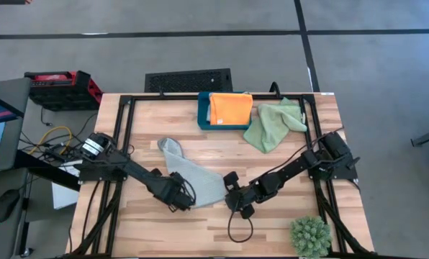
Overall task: Fold microfiber towels
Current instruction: Fold the gray microfiber cloth
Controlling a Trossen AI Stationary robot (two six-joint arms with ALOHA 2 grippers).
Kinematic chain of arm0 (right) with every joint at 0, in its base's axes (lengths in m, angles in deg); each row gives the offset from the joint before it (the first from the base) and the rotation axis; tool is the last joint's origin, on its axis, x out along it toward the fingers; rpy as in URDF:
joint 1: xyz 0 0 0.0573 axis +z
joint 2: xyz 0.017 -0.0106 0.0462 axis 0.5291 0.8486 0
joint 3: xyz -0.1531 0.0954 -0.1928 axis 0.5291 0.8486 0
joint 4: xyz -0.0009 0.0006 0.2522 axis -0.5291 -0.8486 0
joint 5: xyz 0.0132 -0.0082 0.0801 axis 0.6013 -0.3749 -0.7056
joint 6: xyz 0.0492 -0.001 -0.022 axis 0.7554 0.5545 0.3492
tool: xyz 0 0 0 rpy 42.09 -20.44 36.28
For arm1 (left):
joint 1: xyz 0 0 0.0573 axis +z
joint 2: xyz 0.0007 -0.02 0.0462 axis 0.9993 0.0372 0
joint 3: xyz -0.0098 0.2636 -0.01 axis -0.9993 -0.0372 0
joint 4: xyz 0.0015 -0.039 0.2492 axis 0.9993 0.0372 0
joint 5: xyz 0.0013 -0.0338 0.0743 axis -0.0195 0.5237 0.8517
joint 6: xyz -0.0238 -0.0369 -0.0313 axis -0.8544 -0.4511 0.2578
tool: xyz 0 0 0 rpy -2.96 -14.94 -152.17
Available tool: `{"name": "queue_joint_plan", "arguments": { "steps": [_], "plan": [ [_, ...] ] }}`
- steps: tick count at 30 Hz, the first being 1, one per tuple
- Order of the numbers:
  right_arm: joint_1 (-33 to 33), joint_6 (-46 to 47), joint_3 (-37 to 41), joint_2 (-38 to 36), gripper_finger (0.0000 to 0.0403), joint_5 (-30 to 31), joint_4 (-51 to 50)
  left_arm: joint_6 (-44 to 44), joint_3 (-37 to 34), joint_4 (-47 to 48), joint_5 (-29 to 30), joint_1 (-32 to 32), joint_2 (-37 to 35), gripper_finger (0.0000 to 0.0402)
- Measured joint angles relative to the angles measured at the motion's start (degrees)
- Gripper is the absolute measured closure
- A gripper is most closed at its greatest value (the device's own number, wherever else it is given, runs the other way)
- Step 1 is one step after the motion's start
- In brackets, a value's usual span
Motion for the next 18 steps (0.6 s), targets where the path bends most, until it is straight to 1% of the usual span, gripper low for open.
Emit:
{"name": "queue_joint_plan", "arguments": {
  "steps": [4,8,10,13,18],
  "plan": [
    [0.00,0.01,0.01,0.00,0.0398,-0.06,-0.07,4.22,0.03,-1.43,-1.25,1.89,-0.02,0.0236],
    [0.00,0.04,0.02,0.00,0.0397,-0.15,-0.09,6.43,0.04,-1.78,-4.34,3.42,0.02,0.0236],
    [0.00,0.04,0.02,0.00,0.0394,-0.15,-0.09,9.76,-0.05,-3.24,-4.64,3.73,0.02,0.0236],
    [-0.12,0.11,0.02,0.00,0.0393,-0.23,-0.09,14.53,-0.98,-6.17,-7.03,4.62,-0.15,0.0237],
    [-0.13,1.06,0.06,0.00,0.0397,-0.22,-0.11,17.05,-1.77,-6.84,-9.41,5.60,-0.05,0.0237]
  ]
}}
